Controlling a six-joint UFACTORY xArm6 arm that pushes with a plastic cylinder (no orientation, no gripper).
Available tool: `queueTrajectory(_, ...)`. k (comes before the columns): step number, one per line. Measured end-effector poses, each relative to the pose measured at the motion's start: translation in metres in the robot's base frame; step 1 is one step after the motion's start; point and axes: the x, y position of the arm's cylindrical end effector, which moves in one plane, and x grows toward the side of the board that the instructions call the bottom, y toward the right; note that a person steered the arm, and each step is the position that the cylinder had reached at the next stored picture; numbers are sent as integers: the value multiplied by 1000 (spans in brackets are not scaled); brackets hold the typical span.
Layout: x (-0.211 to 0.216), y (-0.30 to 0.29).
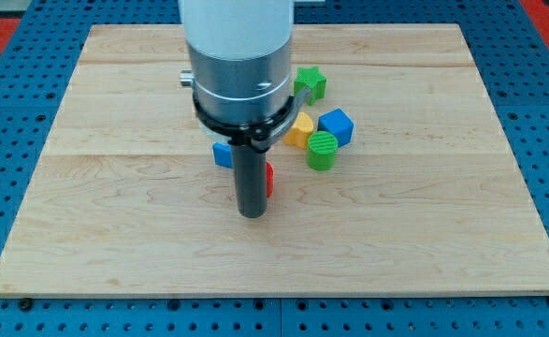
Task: Slide the red circle towards the center
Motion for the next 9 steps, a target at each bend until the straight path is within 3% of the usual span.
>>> queueTrajectory(1,5,-29)
queueTrajectory(4,-36,21)
queueTrajectory(9,-58,21)
